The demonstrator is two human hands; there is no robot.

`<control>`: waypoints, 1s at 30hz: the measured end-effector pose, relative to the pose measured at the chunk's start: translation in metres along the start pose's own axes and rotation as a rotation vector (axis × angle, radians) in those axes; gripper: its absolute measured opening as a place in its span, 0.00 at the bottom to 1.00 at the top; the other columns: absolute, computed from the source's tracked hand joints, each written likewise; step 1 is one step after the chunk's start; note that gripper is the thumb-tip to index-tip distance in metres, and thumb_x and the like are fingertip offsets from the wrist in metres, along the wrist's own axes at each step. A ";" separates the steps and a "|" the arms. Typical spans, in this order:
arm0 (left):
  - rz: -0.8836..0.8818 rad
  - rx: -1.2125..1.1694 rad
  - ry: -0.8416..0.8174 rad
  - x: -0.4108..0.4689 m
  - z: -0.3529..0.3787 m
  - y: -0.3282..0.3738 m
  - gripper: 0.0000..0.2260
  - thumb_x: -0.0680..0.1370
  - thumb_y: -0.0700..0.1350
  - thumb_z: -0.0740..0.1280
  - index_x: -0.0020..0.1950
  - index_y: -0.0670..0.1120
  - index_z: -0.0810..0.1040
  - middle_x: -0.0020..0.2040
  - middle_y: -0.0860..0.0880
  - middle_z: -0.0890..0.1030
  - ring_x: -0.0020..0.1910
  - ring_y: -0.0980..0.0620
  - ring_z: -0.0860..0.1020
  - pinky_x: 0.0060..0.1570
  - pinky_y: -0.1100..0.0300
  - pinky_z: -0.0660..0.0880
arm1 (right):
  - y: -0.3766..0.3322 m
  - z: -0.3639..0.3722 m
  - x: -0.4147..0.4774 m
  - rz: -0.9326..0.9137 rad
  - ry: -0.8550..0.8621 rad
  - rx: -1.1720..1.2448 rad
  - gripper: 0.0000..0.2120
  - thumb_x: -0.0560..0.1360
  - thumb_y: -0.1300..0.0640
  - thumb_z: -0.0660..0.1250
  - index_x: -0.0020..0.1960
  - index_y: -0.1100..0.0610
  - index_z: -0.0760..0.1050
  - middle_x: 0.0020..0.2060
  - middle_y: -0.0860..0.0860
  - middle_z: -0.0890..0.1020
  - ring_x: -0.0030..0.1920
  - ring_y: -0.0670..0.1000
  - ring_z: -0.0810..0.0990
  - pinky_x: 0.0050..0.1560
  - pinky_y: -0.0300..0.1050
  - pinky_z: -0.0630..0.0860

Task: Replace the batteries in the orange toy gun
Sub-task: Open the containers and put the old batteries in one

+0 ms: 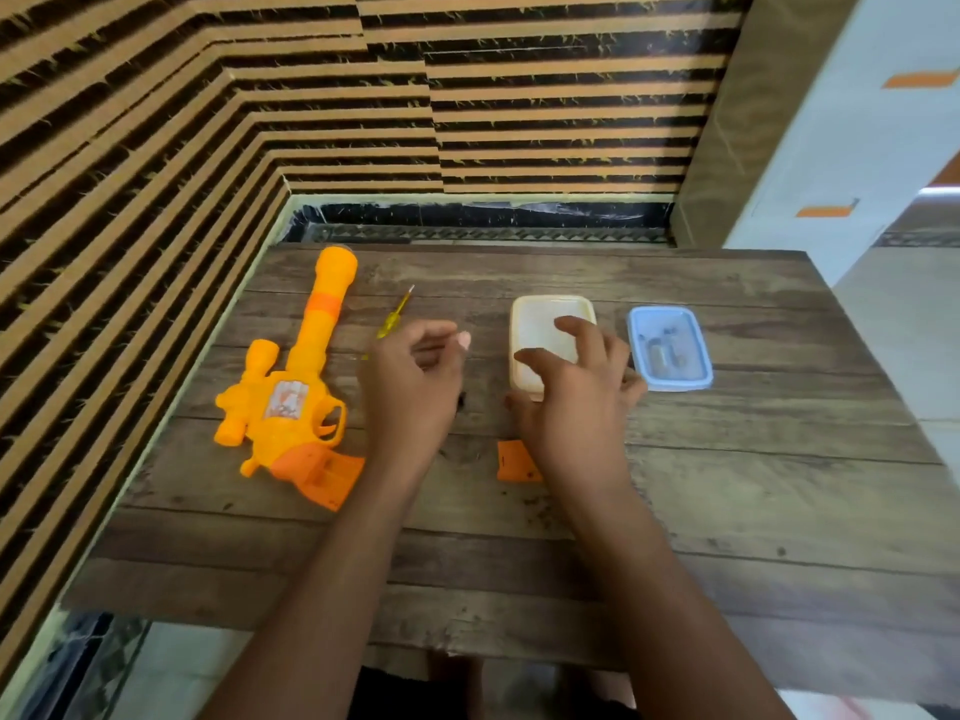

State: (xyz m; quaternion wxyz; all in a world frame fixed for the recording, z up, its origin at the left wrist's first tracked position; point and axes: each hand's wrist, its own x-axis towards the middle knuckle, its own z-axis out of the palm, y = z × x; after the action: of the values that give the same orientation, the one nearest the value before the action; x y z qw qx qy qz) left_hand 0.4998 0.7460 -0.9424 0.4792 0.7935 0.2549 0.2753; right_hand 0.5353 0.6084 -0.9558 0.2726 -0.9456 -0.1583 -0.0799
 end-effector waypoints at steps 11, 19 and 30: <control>0.098 -0.139 0.041 -0.014 0.030 -0.007 0.05 0.81 0.42 0.70 0.55 0.47 0.85 0.48 0.52 0.87 0.49 0.54 0.86 0.53 0.48 0.83 | 0.027 0.000 0.006 -0.093 0.140 0.166 0.09 0.72 0.62 0.70 0.50 0.60 0.85 0.59 0.56 0.84 0.56 0.63 0.84 0.55 0.59 0.80; -0.041 -0.333 0.087 -0.034 0.047 0.005 0.11 0.84 0.43 0.66 0.65 0.44 0.81 0.55 0.52 0.86 0.55 0.56 0.84 0.58 0.49 0.82 | 0.016 -0.015 -0.001 -0.075 0.404 0.466 0.09 0.77 0.68 0.73 0.56 0.62 0.82 0.49 0.52 0.85 0.51 0.46 0.81 0.49 0.27 0.70; -0.315 -0.847 -0.181 -0.028 0.034 0.022 0.20 0.83 0.54 0.63 0.70 0.44 0.76 0.62 0.40 0.83 0.61 0.43 0.84 0.50 0.50 0.82 | -0.004 -0.030 -0.009 -0.080 0.272 0.808 0.03 0.79 0.63 0.72 0.50 0.56 0.81 0.46 0.45 0.86 0.52 0.50 0.85 0.51 0.57 0.82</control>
State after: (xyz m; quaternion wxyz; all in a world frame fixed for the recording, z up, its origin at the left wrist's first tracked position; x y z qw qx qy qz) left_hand 0.5062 0.6973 -0.9416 0.8176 0.5003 0.1943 0.2085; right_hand 0.5238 0.5930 -0.9308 0.6362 -0.7369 -0.1760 -0.1458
